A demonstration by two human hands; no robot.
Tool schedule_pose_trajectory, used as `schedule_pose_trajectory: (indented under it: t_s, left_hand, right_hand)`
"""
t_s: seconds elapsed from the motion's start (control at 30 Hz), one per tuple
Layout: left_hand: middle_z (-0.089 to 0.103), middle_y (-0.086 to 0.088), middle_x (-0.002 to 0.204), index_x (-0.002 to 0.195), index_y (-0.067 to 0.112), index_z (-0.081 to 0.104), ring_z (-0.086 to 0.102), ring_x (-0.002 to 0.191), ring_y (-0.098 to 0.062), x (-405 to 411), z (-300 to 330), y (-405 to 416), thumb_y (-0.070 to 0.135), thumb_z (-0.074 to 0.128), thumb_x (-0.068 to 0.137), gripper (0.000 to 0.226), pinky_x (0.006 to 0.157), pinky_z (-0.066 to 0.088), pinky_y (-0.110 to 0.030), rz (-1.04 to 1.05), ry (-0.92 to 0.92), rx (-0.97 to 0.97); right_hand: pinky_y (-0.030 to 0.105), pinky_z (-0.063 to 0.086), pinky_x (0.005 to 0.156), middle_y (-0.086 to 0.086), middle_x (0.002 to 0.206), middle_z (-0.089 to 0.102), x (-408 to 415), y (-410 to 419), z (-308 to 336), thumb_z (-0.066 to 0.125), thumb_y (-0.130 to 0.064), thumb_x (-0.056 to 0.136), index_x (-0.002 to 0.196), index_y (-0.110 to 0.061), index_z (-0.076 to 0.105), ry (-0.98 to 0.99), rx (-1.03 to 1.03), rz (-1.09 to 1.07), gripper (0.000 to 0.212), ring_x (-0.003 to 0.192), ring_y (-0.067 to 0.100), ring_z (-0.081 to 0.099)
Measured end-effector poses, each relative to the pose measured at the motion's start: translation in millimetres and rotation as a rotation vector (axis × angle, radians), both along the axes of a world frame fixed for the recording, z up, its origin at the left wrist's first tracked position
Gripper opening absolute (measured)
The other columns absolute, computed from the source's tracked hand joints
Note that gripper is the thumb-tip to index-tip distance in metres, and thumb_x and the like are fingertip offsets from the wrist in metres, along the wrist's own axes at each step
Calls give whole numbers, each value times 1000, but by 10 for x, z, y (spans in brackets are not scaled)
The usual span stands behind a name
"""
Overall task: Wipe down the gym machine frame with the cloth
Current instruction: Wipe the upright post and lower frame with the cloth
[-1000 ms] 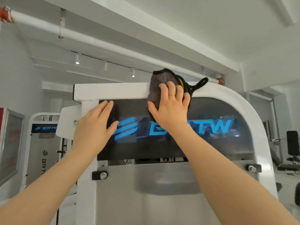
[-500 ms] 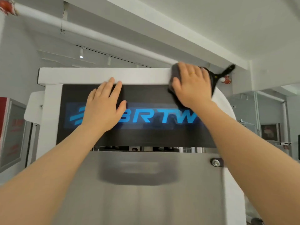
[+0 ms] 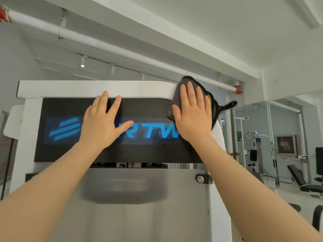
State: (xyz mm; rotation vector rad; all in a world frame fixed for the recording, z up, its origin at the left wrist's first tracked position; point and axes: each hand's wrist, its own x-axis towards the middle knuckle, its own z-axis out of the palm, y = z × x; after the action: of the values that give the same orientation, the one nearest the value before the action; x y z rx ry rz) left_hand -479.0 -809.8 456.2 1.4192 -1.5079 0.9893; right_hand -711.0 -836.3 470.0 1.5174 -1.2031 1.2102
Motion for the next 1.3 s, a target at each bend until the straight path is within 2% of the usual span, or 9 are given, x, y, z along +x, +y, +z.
schedule_pose_trajectory:
  t_s: [0.23,0.5,0.67,0.8,0.9,1.0,1.1,1.2,1.3]
  left_hand:
    - [6,-10,156,148,21,14,7,143,-28,53,0,-4,57,42,86,77,114,13,-44,-72,-6,-25]
    - [29,-9,150,144,13,30,23,140,-26,904,-100,79,38,49,91,61,112,14,-39,-162,-197,-96]
    - [13,-9,155,146,9,19,6,143,-21,1949,-372,118,66,19,75,91,112,-2,-36,24,-100,-12]
    - [-18,-11,154,146,7,-11,-21,139,-18,2403,-512,108,68,40,81,102,109,-17,-32,106,-132,176]
    - [-25,-3,151,145,9,-16,-18,141,-19,2463,-497,48,63,44,81,103,107,-18,-29,59,-153,174]
    - [6,-13,154,146,1,9,11,143,-28,2561,-577,14,61,53,76,103,110,-2,-35,1,-182,110]
    - [48,-23,133,131,-5,43,47,123,-37,2678,-780,-32,59,55,66,93,102,23,-44,-40,-170,101]
    - [50,-18,130,131,-1,43,48,120,-32,2786,-983,-24,59,57,64,91,99,26,-39,-94,-103,66]
    - [55,-17,122,126,0,49,48,116,-29,2868,-1053,-13,57,59,64,84,96,28,-38,-123,-66,15]
  right_hand:
    - [38,-8,114,4,158,2,176,32,-124,14,-45,97,150,-16,4,-106,22,-38,61,145,25,-3]
    - [39,-9,115,-1,158,-4,1504,57,317,19,-41,100,151,-19,1,262,34,40,58,145,22,-8]
    - [40,-8,115,-2,159,1,2359,32,400,17,-41,100,151,-19,4,295,14,80,57,145,21,-4]
    - [40,-10,115,-3,158,-2,3037,22,371,16,-41,101,151,-20,2,443,23,86,56,145,20,-7]
    - [40,-9,115,-4,158,-2,3333,8,323,18,-42,100,150,-22,1,590,-17,50,57,145,19,-8]
    - [40,-6,115,-4,158,4,3372,-24,63,17,-42,100,150,-22,7,746,-3,40,55,146,20,-2]
    - [42,13,115,0,151,32,3302,-49,-368,20,-41,93,145,-20,32,851,8,82,57,141,24,25]
    - [40,17,108,-1,146,42,3250,-75,-360,24,-40,91,140,-22,42,901,1,94,56,136,23,37]
    - [37,6,109,-5,154,25,3319,-41,-21,9,-44,91,147,-27,27,817,-5,24,61,143,21,20]
